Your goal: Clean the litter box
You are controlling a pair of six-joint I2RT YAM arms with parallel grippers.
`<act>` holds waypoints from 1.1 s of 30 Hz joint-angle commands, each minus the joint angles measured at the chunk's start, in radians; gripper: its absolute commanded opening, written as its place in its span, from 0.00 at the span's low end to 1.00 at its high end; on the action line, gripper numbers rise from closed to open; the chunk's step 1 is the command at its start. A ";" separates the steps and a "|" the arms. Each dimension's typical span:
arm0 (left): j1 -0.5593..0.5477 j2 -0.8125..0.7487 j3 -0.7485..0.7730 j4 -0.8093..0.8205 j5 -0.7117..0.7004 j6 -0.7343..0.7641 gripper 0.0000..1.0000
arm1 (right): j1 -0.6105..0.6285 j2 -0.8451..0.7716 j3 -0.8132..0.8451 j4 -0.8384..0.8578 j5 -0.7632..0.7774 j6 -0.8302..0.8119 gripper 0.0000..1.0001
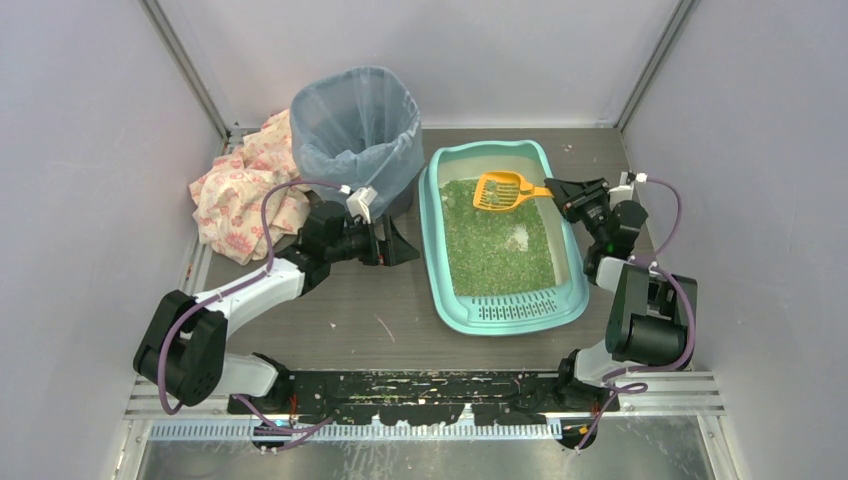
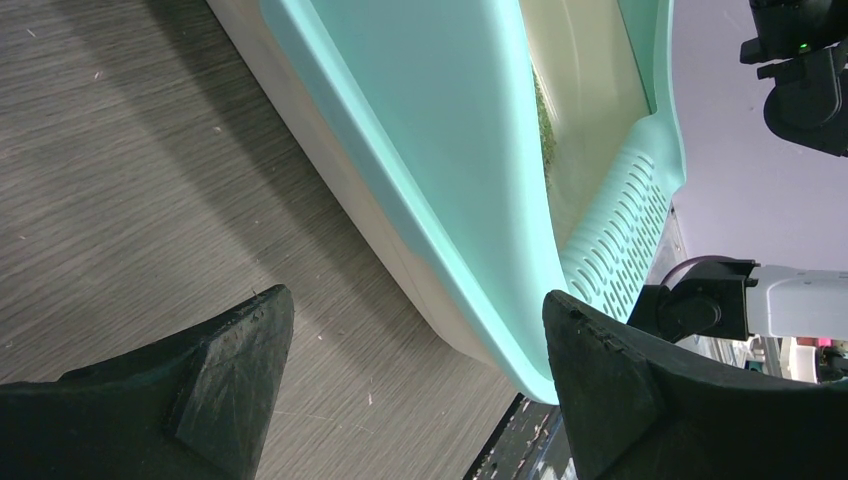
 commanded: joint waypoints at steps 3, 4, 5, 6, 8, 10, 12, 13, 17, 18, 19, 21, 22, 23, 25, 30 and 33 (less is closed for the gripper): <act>-0.004 -0.006 0.028 0.058 0.019 0.002 0.94 | -0.005 -0.068 0.018 -0.008 0.019 -0.047 0.01; -0.004 -0.007 0.027 0.057 0.017 0.003 0.94 | -0.009 -0.073 0.022 -0.028 0.020 -0.057 0.01; -0.004 -0.012 0.026 0.056 0.013 0.004 0.94 | 0.005 -0.070 0.027 -0.033 0.015 -0.056 0.01; -0.004 -0.013 0.027 0.055 0.010 0.006 0.94 | 0.023 -0.060 0.031 -0.020 0.006 -0.049 0.01; -0.004 -0.010 0.029 0.054 0.013 0.006 0.94 | 0.034 -0.039 0.023 0.043 0.003 -0.018 0.01; -0.005 -0.010 0.028 0.054 0.016 0.004 0.94 | 0.017 -0.035 0.018 0.049 0.008 -0.009 0.01; -0.005 -0.016 0.026 0.052 0.010 0.007 0.94 | 0.013 -0.037 0.022 0.040 0.001 -0.014 0.01; -0.004 -0.018 0.026 0.047 0.007 0.010 0.94 | 0.015 -0.038 0.023 0.054 -0.004 -0.005 0.01; -0.004 -0.023 0.026 0.042 0.006 0.012 0.94 | -0.031 -0.108 0.011 0.028 0.016 -0.011 0.01; -0.004 -0.027 0.025 0.041 0.006 0.012 0.94 | -0.036 -0.128 0.020 -0.013 0.019 -0.027 0.01; -0.004 -0.030 0.025 0.039 0.003 0.014 0.94 | -0.032 -0.140 0.037 -0.044 0.016 -0.039 0.01; -0.004 -0.034 0.025 0.039 0.002 0.015 0.94 | 0.003 -0.140 0.058 -0.055 0.003 -0.044 0.01; -0.005 -0.033 0.025 0.040 0.002 0.013 0.94 | 0.026 -0.136 0.064 -0.058 -0.002 -0.054 0.01; -0.004 -0.030 0.025 0.043 0.005 0.011 0.94 | 0.048 -0.140 0.066 -0.072 -0.001 -0.071 0.01; -0.004 -0.028 0.026 0.046 0.010 0.007 0.94 | 0.050 -0.173 0.049 -0.121 0.022 -0.110 0.01; -0.004 -0.040 0.021 0.042 0.000 0.012 0.94 | 0.066 -0.157 0.050 -0.155 0.021 -0.123 0.01; -0.004 -0.025 0.022 0.061 0.023 -0.004 0.94 | 0.066 -0.132 0.026 -0.063 0.027 -0.070 0.01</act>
